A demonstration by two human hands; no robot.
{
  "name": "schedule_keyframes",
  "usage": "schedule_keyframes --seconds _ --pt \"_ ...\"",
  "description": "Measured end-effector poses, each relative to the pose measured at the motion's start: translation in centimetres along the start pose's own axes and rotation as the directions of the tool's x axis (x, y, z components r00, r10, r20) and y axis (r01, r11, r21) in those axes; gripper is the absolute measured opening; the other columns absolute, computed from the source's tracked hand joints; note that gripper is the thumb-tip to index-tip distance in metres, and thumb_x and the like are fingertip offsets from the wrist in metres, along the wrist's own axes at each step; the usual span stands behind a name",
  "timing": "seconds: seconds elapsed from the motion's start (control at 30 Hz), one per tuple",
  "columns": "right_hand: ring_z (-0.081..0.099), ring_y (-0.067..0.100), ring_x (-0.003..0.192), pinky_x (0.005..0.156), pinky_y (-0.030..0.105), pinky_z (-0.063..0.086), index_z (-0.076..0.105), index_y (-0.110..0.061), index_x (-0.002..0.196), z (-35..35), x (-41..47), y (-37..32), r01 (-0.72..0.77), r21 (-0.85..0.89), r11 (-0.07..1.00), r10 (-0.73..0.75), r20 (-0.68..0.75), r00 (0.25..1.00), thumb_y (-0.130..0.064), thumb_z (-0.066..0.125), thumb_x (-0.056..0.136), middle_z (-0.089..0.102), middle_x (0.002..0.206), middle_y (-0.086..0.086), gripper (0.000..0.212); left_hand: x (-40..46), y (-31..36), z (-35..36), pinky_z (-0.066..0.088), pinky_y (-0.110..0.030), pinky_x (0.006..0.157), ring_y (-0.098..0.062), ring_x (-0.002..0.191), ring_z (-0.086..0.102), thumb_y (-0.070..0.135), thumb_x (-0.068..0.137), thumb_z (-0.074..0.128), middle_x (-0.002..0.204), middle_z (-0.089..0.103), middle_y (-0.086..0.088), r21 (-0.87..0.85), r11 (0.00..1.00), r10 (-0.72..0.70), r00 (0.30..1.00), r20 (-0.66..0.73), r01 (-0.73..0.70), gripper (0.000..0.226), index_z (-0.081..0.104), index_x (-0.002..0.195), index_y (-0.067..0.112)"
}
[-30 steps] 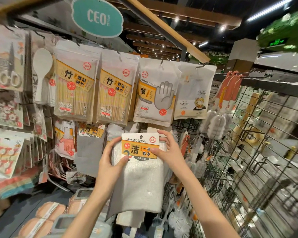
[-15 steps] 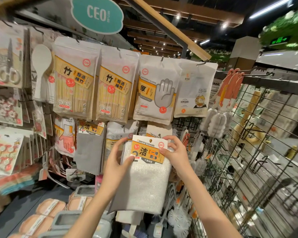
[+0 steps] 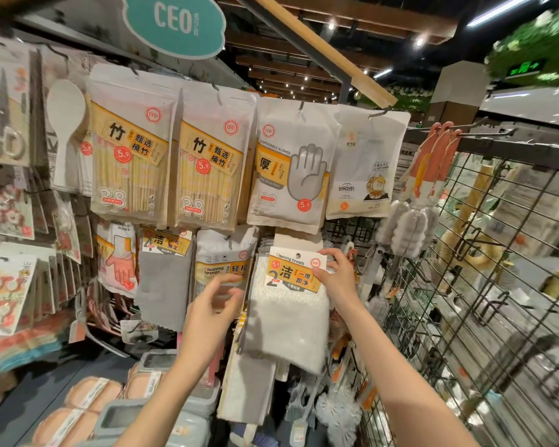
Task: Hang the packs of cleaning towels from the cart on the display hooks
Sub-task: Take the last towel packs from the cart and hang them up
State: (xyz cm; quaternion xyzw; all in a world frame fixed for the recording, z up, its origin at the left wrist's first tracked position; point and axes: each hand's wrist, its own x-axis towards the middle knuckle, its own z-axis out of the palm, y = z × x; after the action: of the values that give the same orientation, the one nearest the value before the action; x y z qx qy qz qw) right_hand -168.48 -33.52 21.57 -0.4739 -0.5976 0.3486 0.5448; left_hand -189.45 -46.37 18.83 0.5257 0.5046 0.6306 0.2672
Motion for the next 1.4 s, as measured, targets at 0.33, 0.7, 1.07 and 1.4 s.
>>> schedule_keyframes --seconds 0.33,0.7,1.07,1.4 --pt "0.058 0.0 0.081 0.058 0.015 0.05 0.056 -0.017 0.104 0.5 1.8 2.0 -0.054 -0.035 0.998 0.051 -0.085 0.995 0.006 0.065 0.081 0.059 0.092 -0.008 0.033 0.4 0.0 0.2 0.048 -0.026 0.067 -0.013 0.072 0.059 0.01 0.091 0.061 0.092 0.069 0.005 0.043 0.999 0.014 1.0 -0.02 -0.013 0.02 0.064 0.101 0.027" --pt "0.063 0.018 0.085 0.064 0.027 0.053 0.052 -0.019 0.105 2.1 2.3 2.5 -0.085 -0.11 0.99 0.07 -0.13 0.989 -0.007 0.073 0.079 0.057 0.096 0.0 0.036 0.5 -0.2 0.3 0.049 -0.028 0.068 -0.014 0.073 0.062 0.011 0.091 0.061 0.081 0.067 0.008 0.021 1.0 0.019 1.0 -0.005 -0.019 0.022 0.064 0.098 0.032" --pt "0.052 0.015 0.083 0.075 0.038 0.05 0.051 -0.025 0.107 3.6 3.8 3.1 -0.159 -0.391 0.907 0.049 -0.275 0.96 -0.026 0.077 0.076 0.05 0.114 0.0 0.041 1.4 -0.9 0.1 0.044 -0.011 0.059 0.0 0.065 0.057 0.013 0.092 0.061 0.084 0.067 0.015 0.034 0.999 0.04 0.999 0.016 -0.04 0.021 0.064 0.099 0.032" --pt "0.059 0.026 0.092 0.075 0.037 0.049 0.046 -0.025 0.111 4.0 5.3 3.4 -0.191 -0.459 0.867 0.068 -0.271 0.96 -0.028 0.073 0.08 0.047 0.12 0.002 0.041 2.5 -1.5 0.1 0.048 -0.017 0.061 -0.006 0.068 0.058 0.013 0.092 0.061 0.081 0.066 0.01 0.045 0.999 0.014 0.999 0.033 -0.015 0.023 0.063 0.096 0.035"
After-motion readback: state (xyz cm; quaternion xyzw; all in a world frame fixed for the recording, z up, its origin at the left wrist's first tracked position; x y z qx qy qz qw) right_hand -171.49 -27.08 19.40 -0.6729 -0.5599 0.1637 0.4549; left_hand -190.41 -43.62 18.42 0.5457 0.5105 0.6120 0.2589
